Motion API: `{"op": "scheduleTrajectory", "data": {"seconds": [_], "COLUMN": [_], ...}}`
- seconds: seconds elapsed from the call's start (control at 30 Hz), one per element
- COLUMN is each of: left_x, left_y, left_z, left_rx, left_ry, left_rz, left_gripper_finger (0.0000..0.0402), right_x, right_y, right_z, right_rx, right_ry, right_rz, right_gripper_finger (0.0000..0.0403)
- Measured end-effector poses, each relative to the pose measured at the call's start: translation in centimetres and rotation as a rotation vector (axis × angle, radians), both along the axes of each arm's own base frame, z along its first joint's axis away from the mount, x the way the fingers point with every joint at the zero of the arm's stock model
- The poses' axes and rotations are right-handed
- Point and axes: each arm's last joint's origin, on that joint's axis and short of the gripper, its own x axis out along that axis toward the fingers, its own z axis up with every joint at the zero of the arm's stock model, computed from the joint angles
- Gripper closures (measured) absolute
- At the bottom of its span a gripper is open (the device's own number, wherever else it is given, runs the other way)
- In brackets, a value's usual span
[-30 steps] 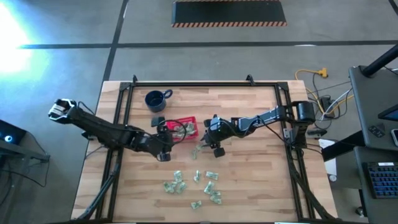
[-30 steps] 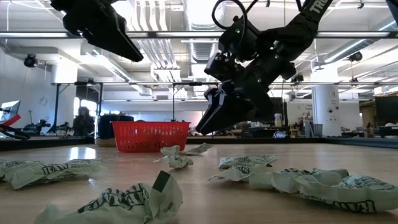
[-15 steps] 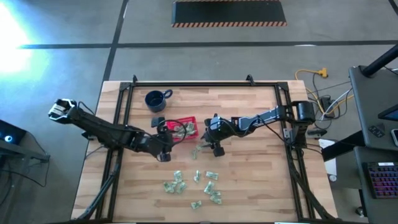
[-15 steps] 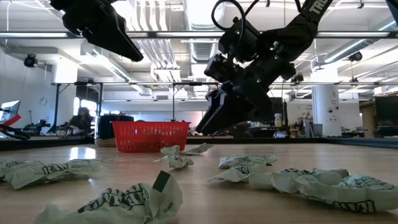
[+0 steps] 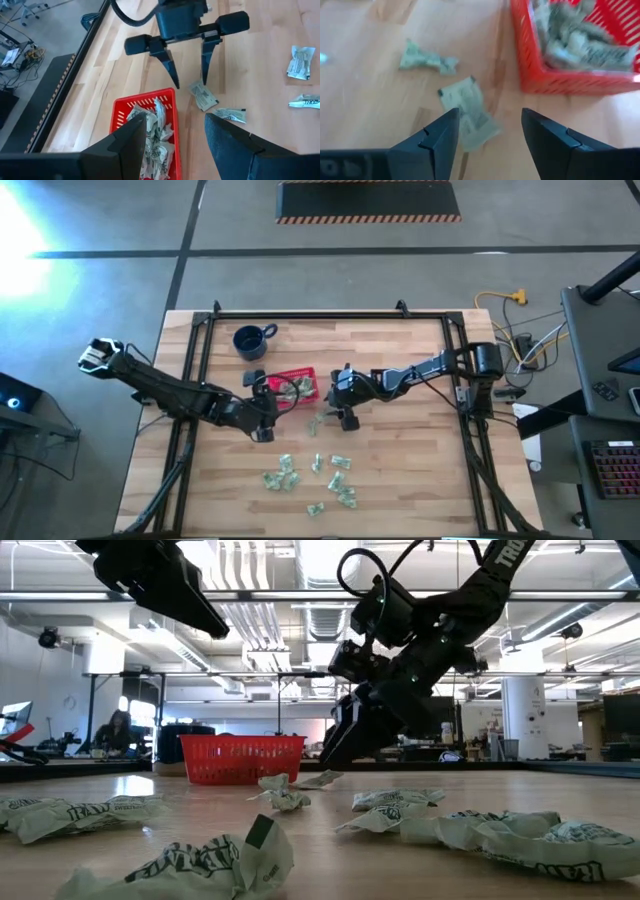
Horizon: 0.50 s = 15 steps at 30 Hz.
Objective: Pick and place items into bin
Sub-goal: Put the green stevia packet into the red bin
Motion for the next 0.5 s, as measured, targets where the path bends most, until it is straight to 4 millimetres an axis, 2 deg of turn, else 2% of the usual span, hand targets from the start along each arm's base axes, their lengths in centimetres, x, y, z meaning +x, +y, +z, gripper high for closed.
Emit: {"op": "scheduleTrajectory", "data": {"seconds": [0.17,0.37,0.5], "left_x": [0.0,0.0,0.0], "left_y": [0.0,0.0,0.0], "left_z": [0.0,0.0,0.0], "left_rx": [-0.001,-0.001,-0.001], "left_ry": [-0.002,0.000,0.000], "left_rz": [0.000,-0.001,-0.002], "left_gripper_finger": [0.0216,0.0216,0.0216], "right_x": [0.5,0.8,0.5], "right_y": [0.0,-0.1,-0.1], "right_z": [-2.1,-2.4,-2.3], "right_rx": [0.026,0.037,0.033], "right_ry": [0.025,0.036,0.070], "right_rz": [-0.003,-0.019,-0.014], "right_gripper_finger": [0.0197,0.0198,0.0216]}}
